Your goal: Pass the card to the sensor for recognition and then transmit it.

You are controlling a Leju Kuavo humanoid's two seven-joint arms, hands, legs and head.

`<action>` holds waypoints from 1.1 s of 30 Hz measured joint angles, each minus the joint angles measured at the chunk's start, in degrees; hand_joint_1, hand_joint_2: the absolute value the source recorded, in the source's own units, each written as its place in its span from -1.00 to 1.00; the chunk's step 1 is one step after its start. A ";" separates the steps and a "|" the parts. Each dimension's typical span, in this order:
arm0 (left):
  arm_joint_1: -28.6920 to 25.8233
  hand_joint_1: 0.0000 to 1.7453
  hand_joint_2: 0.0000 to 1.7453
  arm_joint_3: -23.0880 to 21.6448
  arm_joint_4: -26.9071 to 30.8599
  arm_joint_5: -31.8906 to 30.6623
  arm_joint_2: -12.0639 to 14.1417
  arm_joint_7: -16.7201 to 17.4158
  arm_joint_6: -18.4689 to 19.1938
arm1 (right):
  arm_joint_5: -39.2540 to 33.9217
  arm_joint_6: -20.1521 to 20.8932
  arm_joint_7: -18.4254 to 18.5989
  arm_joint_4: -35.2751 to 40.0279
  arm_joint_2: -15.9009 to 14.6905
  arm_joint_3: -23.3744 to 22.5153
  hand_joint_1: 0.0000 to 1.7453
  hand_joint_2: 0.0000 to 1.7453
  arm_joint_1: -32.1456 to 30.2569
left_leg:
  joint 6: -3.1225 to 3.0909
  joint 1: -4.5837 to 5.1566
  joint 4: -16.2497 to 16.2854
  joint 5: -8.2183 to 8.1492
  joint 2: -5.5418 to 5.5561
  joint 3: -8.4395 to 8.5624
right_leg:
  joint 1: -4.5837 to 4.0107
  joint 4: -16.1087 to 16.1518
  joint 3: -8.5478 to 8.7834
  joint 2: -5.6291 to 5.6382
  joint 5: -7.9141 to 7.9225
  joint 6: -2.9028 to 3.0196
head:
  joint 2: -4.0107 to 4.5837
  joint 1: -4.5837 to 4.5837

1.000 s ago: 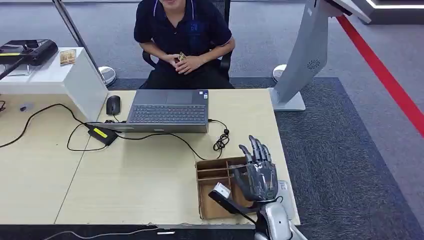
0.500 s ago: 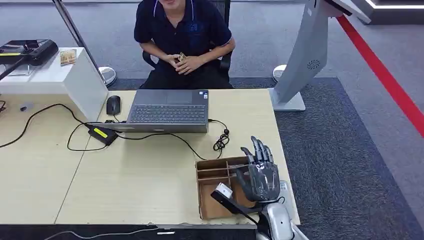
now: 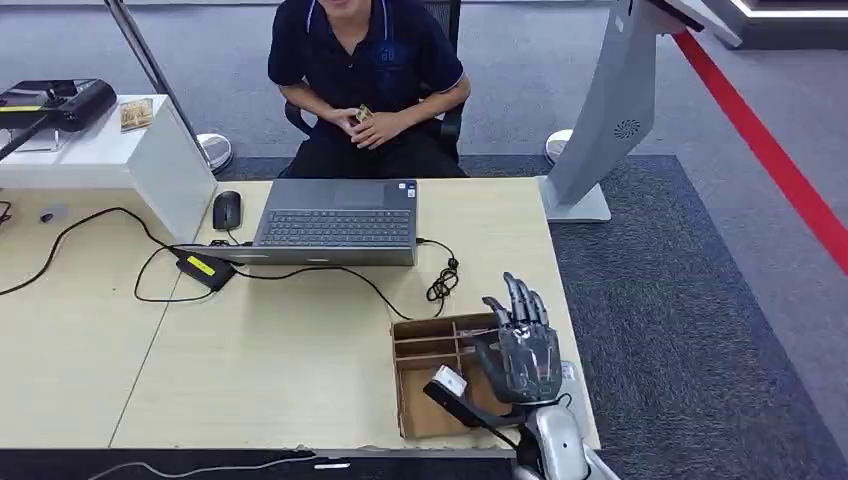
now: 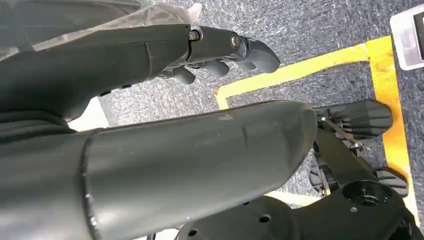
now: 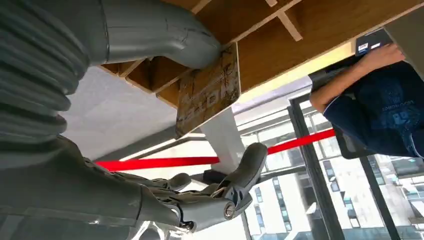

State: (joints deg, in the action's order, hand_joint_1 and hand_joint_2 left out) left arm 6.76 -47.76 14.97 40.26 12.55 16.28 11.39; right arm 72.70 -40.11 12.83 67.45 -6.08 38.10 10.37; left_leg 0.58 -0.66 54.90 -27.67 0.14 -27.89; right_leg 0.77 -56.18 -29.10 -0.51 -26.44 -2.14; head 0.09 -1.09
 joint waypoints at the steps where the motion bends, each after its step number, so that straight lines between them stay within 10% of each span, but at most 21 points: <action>1: 0.00 -1.00 -1.00 0.00 0.00 0.02 0.00 -0.06 0.00 | 0.00 0.02 0.00 0.00 0.00 0.00 -0.32 1.00 0.01 | 0.00 0.00 0.00 0.00 0.00 0.00 | 0.00 0.00 0.00 0.00 0.00 0.00 | 0.00 0.00; 33: 0.00 -1.00 -1.00 0.00 0.02 0.50 0.28 -0.13 0.00 | -0.07 0.02 0.00 -0.04 -0.11 0.02 -0.02 1.00 0.04 | 0.00 0.00 0.00 0.00 0.00 -0.01 | 0.00 0.00 -0.01 0.00 0.00 0.00 | 0.00 0.00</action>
State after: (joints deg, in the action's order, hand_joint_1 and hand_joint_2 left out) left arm 6.76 -47.76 14.99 40.76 12.83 16.15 11.39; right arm 72.63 -40.09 12.83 67.41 -6.19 38.12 10.41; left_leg 0.58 -0.66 54.90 -27.68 0.14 -27.90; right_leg 0.77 -56.18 -29.11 -0.51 -26.44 -2.14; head 0.09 -1.09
